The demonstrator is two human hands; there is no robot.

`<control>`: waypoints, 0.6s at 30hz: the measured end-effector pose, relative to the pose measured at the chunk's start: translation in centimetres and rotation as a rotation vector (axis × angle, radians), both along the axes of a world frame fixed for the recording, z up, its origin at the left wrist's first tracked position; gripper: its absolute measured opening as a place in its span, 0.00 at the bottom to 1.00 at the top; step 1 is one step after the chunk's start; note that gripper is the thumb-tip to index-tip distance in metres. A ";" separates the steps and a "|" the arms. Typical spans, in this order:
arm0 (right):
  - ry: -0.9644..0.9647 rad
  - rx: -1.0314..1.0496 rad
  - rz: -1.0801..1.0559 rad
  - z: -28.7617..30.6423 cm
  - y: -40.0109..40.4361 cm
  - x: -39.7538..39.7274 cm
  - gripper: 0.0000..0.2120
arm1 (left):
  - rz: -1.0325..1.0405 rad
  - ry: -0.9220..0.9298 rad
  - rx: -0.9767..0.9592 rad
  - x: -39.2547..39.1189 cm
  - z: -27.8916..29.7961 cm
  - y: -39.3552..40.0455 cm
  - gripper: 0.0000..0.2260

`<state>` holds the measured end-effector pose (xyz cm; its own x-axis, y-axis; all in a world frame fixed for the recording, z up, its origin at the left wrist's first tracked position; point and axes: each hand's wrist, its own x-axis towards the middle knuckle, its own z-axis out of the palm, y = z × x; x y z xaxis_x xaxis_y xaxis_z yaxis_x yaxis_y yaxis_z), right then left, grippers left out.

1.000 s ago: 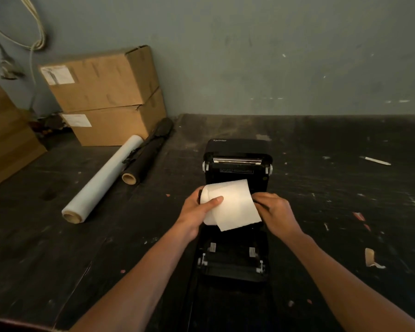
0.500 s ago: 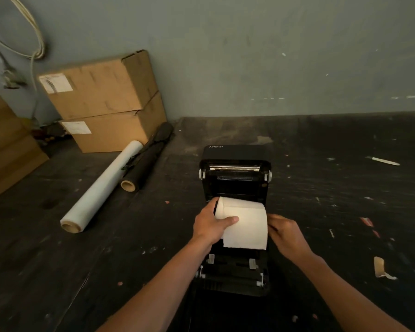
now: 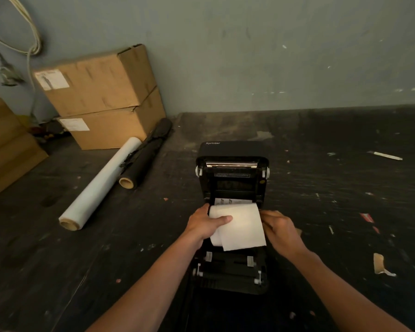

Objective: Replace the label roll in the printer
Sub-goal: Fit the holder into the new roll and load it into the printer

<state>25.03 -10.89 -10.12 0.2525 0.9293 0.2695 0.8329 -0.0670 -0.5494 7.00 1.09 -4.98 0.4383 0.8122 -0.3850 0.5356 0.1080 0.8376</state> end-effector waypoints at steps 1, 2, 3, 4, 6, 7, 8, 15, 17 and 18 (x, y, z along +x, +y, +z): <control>0.004 0.001 -0.004 -0.1 0.0 -0.1 0.16 | -0.003 0.009 -0.016 0.1 0.1 0.2 0.25; 0.006 -0.001 -0.010 -0.2 0.1 -0.1 0.16 | -0.007 0.014 -0.036 0.1 0.4 0.4 0.24; 0.008 -0.003 -0.016 -0.2 0.1 -0.2 0.16 | -0.014 0.018 -0.061 0.2 0.6 0.6 0.23; 0.010 -0.005 -0.023 -0.2 0.1 -0.3 0.15 | -0.022 0.025 -0.086 0.3 0.9 0.8 0.23; 0.015 -0.003 -0.033 -0.3 0.2 -0.4 0.15 | -0.036 0.047 -0.101 0.4 1.1 1.1 0.24; 0.021 0.001 -0.035 -0.3 0.2 -0.5 0.15 | -0.040 0.059 -0.093 0.4 1.0 1.2 0.25; 0.028 0.003 -0.038 -0.3 0.3 -0.6 0.15 | -0.042 0.069 -0.083 0.4 0.9 1.2 0.26; 0.052 0.002 -0.080 -0.6 -0.1 -1.2 0.15 | -0.046 0.078 -0.067 0.4 0.7 1.5 0.27; 0.057 0.016 -0.089 -0.6 -0.1 -1.4 0.15 | -0.050 0.071 -0.047 0.4 0.8 1.5 0.25; 0.053 0.018 -0.092 -0.6 0.0 -1.5 0.15 | -0.050 0.071 -0.042 0.3 0.9 1.5 0.25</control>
